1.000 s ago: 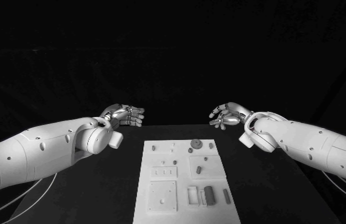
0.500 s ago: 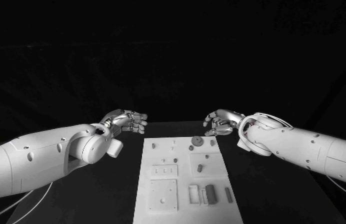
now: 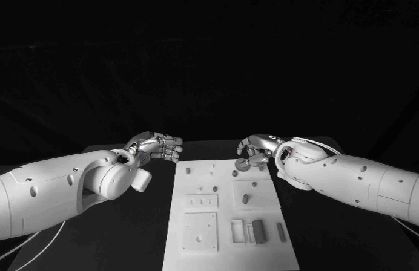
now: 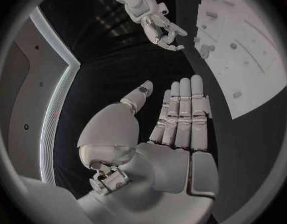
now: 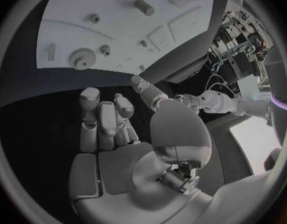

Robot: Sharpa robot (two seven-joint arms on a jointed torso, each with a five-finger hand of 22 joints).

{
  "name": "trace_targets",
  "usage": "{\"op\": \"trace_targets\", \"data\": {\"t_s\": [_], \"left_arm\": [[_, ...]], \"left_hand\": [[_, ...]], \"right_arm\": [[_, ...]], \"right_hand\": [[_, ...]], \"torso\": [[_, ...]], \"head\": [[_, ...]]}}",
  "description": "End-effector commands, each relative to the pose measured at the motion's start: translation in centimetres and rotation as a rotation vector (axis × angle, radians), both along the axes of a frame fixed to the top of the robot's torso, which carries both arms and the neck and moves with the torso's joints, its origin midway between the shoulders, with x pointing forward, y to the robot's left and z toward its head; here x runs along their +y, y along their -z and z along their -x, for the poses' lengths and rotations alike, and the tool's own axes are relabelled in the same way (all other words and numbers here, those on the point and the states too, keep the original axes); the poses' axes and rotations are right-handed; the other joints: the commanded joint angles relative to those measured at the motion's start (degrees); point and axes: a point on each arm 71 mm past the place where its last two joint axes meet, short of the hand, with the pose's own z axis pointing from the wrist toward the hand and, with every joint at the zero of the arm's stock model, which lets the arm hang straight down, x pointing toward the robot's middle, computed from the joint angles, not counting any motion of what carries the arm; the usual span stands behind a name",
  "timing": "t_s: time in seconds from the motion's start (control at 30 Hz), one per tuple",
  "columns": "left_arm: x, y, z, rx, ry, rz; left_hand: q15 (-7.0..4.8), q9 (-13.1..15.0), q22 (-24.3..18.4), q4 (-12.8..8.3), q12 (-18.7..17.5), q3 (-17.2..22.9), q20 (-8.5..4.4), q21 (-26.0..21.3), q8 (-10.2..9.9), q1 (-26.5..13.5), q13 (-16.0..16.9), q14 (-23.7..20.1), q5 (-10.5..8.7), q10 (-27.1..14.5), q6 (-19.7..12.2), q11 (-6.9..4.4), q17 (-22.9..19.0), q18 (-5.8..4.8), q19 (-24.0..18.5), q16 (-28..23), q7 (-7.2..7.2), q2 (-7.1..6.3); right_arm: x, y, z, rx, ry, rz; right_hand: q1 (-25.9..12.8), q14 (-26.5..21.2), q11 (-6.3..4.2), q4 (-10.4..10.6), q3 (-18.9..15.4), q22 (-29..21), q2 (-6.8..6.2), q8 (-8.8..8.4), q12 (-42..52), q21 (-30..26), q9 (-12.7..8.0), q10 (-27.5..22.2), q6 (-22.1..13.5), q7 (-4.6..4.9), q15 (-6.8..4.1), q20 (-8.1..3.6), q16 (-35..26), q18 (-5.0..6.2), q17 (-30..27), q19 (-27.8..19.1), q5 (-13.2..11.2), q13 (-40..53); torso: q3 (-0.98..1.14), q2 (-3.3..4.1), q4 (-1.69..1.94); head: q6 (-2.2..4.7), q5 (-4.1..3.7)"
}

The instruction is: Assemble the parts on the task board

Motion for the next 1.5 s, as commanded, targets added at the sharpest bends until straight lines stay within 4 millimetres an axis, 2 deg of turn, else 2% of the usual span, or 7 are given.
{"op": "trace_targets", "data": {"t_s": [0.03,0.37,0.43,0.83,1.1,1.3,1.5], "left_arm": [[-0.3,-0.2,0.0,-0.003,0.009,-0.004],[-1.0,-1.2,0.3,0.0,0.044,0.015],[-1.1,-1.5,0.3,-0.006,0.047,0.017],[-1.3,-2.6,0.3,-0.025,0.052,0.024],[-1.5,-3.0,0.4,-0.031,0.059,0.029],[-1.6,-3.0,0.2,-0.03,0.057,0.029],[-1.6,-3.0,0.2,-0.03,0.056,0.029]], "left_hand": [[0.03,0.03,0.15,-0.26,-0.53,-0.04,-0.52,0.19,-0.5,-0.45,0.06,0.24,0.02,0.05,-0.39,0.18,0.28,0.31,0.06,-0.2,0.39,-0.57],[0.16,0.05,0.24,-0.07,-1.44,-0.39,-0.8,0.0,-1.43,-1.23,0.16,-0.11,-0.2,-0.7,-1.31,0.61,1.0,-0.17,-0.29,-0.79,0.86,-1.13],[0.16,0.06,0.24,-0.06,-1.51,-0.4,-0.81,-0.02,-1.5,-1.26,0.17,-0.14,-0.21,-0.76,-1.37,0.65,1.06,-0.21,-0.32,-0.84,0.89,-1.13],[0.17,0.1,0.27,-0.03,-1.68,-0.43,-0.86,-0.04,-1.64,-1.37,0.21,-0.15,-0.21,-0.88,-1.49,0.72,1.23,-0.27,-0.35,-0.95,0.96,-1.15],[0.15,0.14,0.3,-0.01,-1.89,-0.45,-0.91,-0.05,-1.84,-1.46,0.25,-0.14,-0.21,-1.06,-1.71,0.81,1.42,-0.32,-0.35,-1.07,1.06,-1.22],[0.14,0.25,0.32,0.01,-1.9,-0.38,-0.94,-0.07,-1.77,-1.44,0.34,-0.13,-0.19,-0.95,-1.52,0.78,1.56,-0.36,-0.37,-1.15,1.0,-1.1],[0.14,0.28,0.32,0.01,-1.91,-0.38,-0.94,-0.08,-1.77,-1.46,0.37,-0.13,-0.19,-0.93,-1.48,0.77,1.6,-0.38,-0.37,-1.19,0.99,-1.1]], "right_arm": [[0.2,0.1,-0.1,-0.033,0.02,0.084],[0.5,1.3,-0.2,-0.015,0.026,0.144],[0.6,1.5,-0.2,-0.013,0.026,0.146],[0.8,2.1,-0.5,-0.016,0.033,0.16],[1.0,2.6,-0.7,-0.028,0.049,0.166],[1.0,2.6,-0.7,-0.025,0.047,0.165],[0.9,2.7,-0.8,-0.022,0.052,0.169]], "right_hand": [[-0.8,2.11,0.75,0.06,0.64,1.02,0.07,-0.48,0.67,0.38,0.11,0.16,0.65,0.13,-0.52,-0.54,0.96,4.89,1.59,1.24,0.3,-0.14],[-1.61,4.36,1.02,0.1,1.5,0.76,0.26,-2.21,2.05,0.56,-0.71,2.3,-0.39,0.45,-0.26,-1.69,2.3,4.89,3.68,3.05,0.46,-0.16],[-1.68,4.44,1.05,0.12,1.56,0.74,0.32,-2.27,2.2,0.55,-0.77,2.49,-0.36,0.47,-0.23,-1.74,2.36,4.89,3.78,3.15,0.46,-0.06],[-1.85,4.51,1.07,0.14,1.79,0.71,0.55,-2.4,2.4,0.48,-0.95,2.78,-0.08,0.49,-0.19,-1.87,2.47,4.89,3.8,3.34,0.52,-0.13],[-1.86,4.57,1.11,0.1,2.04,0.7,0.71,-2.61,2.52,0.42,-1.14,2.93,-0.08,0.53,-0.15,-1.95,2.55,4.89,3.85,3.42,0.69,-0.17],[-1.6,4.55,1.11,-0.03,2.32,0.72,0.91,-2.67,2.59,0.36,-1.26,3.01,0.15,0.53,-0.13,-2.02,2.59,4.89,3.77,3.44,0.89,-0.27],[-1.62,4.52,1.1,-0.01,2.37,0.73,0.99,-2.64,2.61,0.34,-1.3,3.02,0.35,0.51,-0.14,-2.03,2.59,4.89,3.71,3.44,0.91,-0.34]], "torso": [[0.0,1.15,0.48],[-0.17,2.66,0.97],[-0.25,3.14,1.14],[-0.59,4.52,1.74],[-0.65,5.3,2.01],[-0.59,5.81,2.3],[-0.53,6.16,2.3]], "head": [[0.35,-0.79],[0.26,-1.74],[0.5,-1.93],[0.54,-2.03],[0.57,-2.0],[0.66,-1.78],[0.83,-1.82]]}}
